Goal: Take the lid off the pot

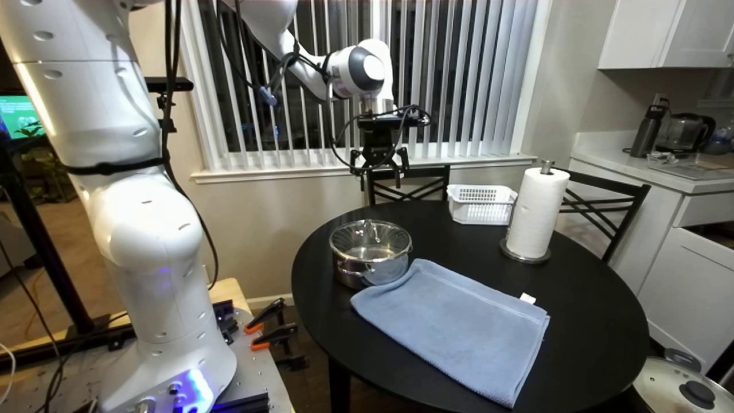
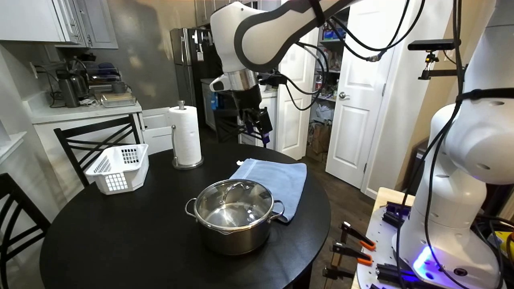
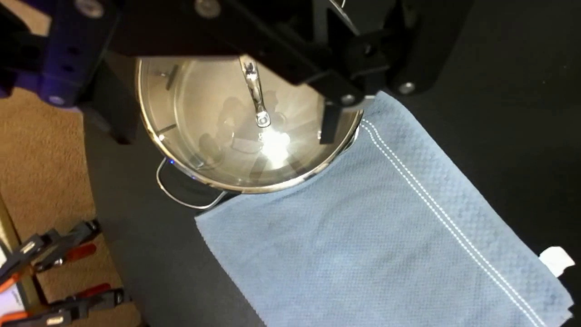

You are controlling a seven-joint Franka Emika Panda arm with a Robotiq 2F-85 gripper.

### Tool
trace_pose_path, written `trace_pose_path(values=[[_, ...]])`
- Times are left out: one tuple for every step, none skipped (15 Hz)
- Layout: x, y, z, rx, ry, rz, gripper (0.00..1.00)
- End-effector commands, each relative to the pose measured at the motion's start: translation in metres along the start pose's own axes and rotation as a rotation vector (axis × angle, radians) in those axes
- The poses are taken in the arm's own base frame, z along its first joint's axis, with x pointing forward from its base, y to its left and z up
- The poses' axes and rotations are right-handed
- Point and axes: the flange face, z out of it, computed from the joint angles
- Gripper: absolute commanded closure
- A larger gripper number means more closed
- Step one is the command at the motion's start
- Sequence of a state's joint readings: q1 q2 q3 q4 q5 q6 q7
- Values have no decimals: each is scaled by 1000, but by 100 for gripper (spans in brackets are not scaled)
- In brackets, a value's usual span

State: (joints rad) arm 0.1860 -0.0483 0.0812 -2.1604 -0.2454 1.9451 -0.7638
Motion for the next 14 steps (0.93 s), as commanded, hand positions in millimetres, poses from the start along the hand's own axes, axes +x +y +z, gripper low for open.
trace_pose_path(values=[[0, -2, -5, -5, 0, -8, 0], [1, -3, -5, -6, 1, -9, 0], [1, -2, -4, -4, -1, -9, 0], [2, -2, -2, -1, -3, -9, 0], [2, -2, -1, 1, -4, -9, 0], [2, -2, -1, 1, -4, -9, 0], [2, -1, -1, 2, -4, -9, 0], [2, -1, -1, 2, -4, -9, 0], [2, -1, -1, 2, -4, -9, 0], [10, -3, -1, -15, -9, -46, 0], [16, -5, -2, -32, -8, -80, 0], [25, -8, -2, -46, -13, -122, 0], [31, -11, -3, -54, -4, -151, 0], [38, -16, -4, -61, 6, -187, 0]])
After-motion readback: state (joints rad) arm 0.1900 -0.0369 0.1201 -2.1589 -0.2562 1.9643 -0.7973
